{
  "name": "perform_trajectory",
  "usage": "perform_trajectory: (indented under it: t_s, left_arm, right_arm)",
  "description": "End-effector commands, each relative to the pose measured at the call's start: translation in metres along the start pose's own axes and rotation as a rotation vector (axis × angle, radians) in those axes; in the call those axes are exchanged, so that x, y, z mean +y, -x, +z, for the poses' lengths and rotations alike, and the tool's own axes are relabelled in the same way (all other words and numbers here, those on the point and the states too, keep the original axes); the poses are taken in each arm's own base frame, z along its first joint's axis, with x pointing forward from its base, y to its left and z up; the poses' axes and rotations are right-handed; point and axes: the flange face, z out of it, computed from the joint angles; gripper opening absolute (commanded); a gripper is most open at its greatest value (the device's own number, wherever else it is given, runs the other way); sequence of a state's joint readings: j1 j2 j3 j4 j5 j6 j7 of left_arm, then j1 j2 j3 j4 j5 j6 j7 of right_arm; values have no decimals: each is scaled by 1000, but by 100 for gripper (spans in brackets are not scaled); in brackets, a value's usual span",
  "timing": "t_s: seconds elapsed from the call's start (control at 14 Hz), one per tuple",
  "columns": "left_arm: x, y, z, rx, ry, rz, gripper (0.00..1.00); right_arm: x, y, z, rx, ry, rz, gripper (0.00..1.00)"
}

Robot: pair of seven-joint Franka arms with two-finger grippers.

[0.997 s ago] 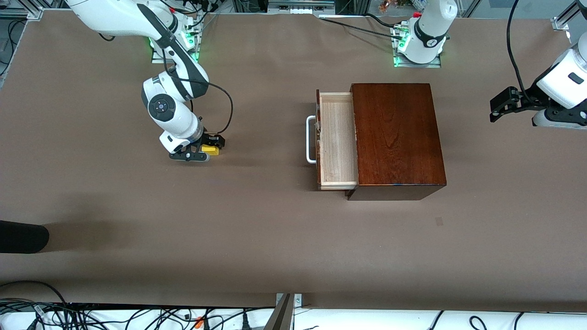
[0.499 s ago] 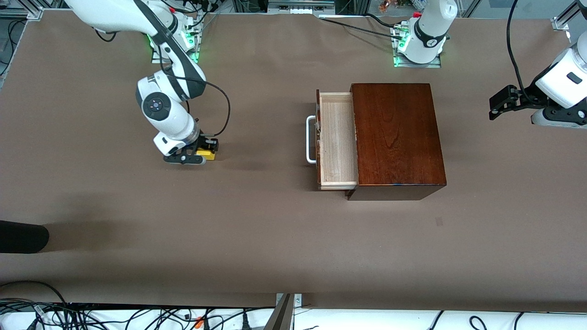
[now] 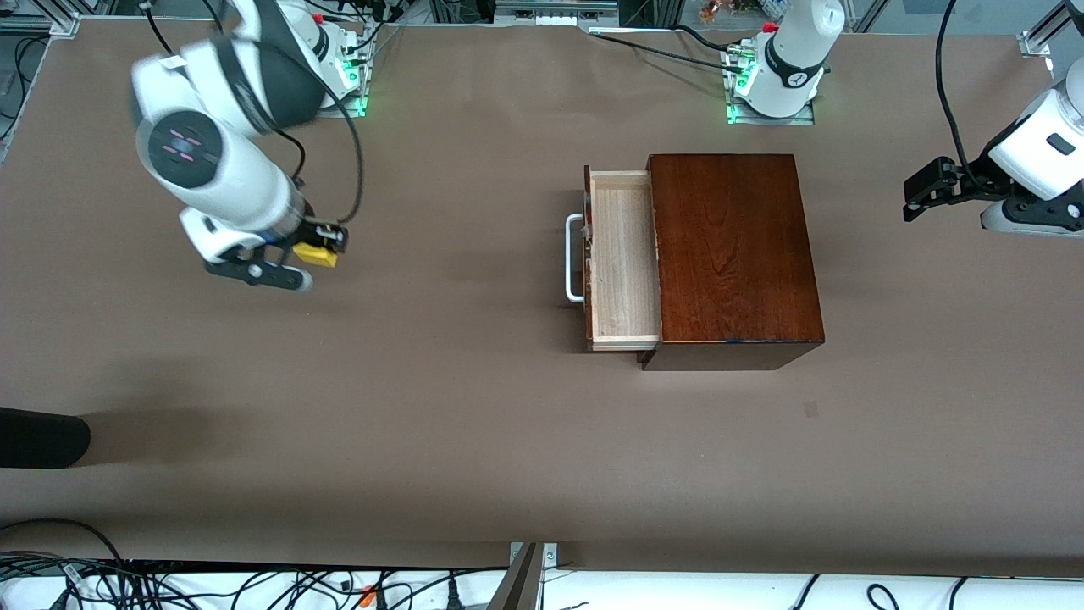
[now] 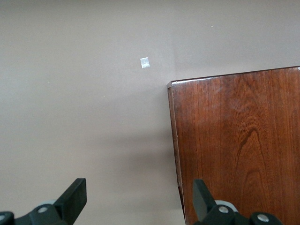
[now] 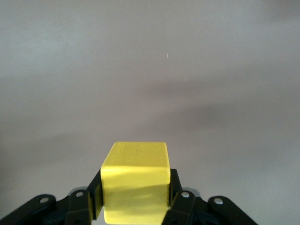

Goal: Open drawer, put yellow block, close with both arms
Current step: 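Lift the yellow cube with the right gripper and carry it over the drawer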

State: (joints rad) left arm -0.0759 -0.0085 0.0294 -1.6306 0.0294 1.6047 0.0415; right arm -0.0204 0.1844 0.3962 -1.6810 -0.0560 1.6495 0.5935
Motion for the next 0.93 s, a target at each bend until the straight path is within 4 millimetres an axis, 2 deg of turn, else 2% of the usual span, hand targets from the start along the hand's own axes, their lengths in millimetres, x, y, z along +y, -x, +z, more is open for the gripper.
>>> perform_trajectory:
  t_s: [0.0,0.07,0.14,0.28,0.57,0.85]
  left_arm:
    - [2,5,-9,2,11,-9,100]
    - [2,5,-8,1,11,-9,100]
    - [2,5,-9,2,11,-9,100]
    - [2,5,-9,2,11,-9,100]
    - [2,5,-9,2,11,-9,100]
    - [2,5,-8,1,11,-9,100]
  right_arm:
    - [-1,5,-55,-38,-47,84,0]
    - [-4,11,-70,-46,-68,144,0]
    - [-18,23,-82,-52,-89,195,0]
    - [-46,46,-92,-78,-119,343,0]
    - [-125,105,-94,-105,-159,594,0]
    - [-196,140,-81,-115,-256,822,0]
